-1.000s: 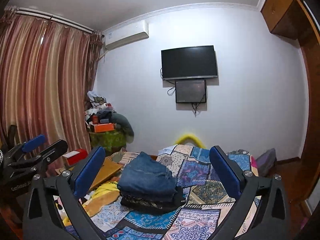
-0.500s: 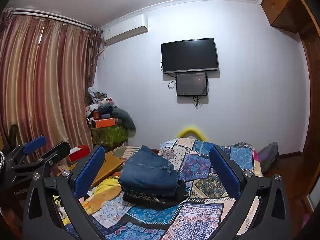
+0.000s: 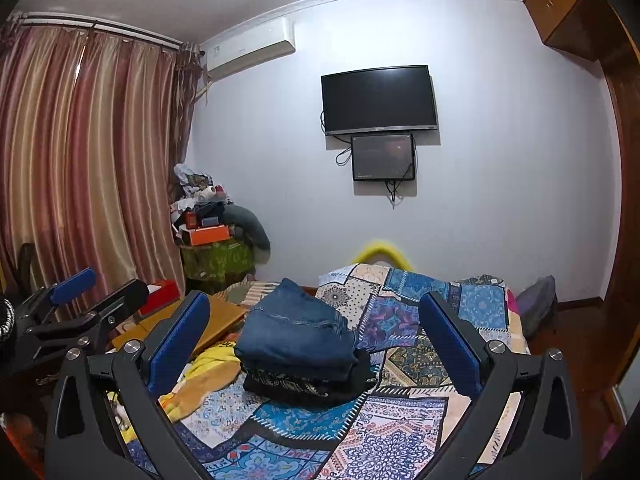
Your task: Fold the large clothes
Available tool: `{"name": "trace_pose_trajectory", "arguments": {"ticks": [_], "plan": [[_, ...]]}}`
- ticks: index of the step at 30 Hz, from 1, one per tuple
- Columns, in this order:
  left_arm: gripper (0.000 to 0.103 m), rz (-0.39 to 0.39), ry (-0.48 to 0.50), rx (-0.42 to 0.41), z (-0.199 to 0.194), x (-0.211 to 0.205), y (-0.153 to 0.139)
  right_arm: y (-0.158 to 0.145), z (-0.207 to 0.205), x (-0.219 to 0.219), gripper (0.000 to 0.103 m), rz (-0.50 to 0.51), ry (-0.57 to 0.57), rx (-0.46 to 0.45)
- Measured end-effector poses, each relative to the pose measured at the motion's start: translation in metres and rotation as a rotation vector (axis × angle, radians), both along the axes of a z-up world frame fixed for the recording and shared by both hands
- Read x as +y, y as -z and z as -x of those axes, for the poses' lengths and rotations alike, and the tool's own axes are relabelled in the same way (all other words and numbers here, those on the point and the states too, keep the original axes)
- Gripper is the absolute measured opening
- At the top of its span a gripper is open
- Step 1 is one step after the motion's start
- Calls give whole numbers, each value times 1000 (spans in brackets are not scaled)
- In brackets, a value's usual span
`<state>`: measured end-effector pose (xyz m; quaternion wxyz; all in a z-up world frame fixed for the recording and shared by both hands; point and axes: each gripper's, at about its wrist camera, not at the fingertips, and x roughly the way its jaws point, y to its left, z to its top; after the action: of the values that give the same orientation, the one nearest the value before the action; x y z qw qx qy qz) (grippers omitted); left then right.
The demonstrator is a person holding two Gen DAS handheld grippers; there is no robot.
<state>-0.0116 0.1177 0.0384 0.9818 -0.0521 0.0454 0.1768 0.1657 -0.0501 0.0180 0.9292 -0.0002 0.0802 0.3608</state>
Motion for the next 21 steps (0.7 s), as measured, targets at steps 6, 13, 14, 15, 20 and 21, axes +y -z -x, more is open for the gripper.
{"name": "trace_pose_trajectory", "arguments": {"ticks": [6, 13, 14, 15, 20, 21], "plan": [[102, 20, 14, 7, -3, 2, 2, -1, -1, -1, 103, 3, 4, 4], [102, 21, 21, 18, -5, 3, 3, 0, -4, -2, 103, 1, 7, 20], [102, 23, 22, 19, -6, 3, 3, 1, -4, -1, 103, 0, 8, 22], [102, 25, 24, 20, -6, 3, 4, 0, -4, -2, 103, -2, 8, 22], [102, 32, 32, 26, -8, 5, 3, 0, -4, -2, 103, -7, 11, 23], [102, 32, 32, 27, -8, 5, 3, 0, -4, -2, 103, -6, 12, 24]]}}
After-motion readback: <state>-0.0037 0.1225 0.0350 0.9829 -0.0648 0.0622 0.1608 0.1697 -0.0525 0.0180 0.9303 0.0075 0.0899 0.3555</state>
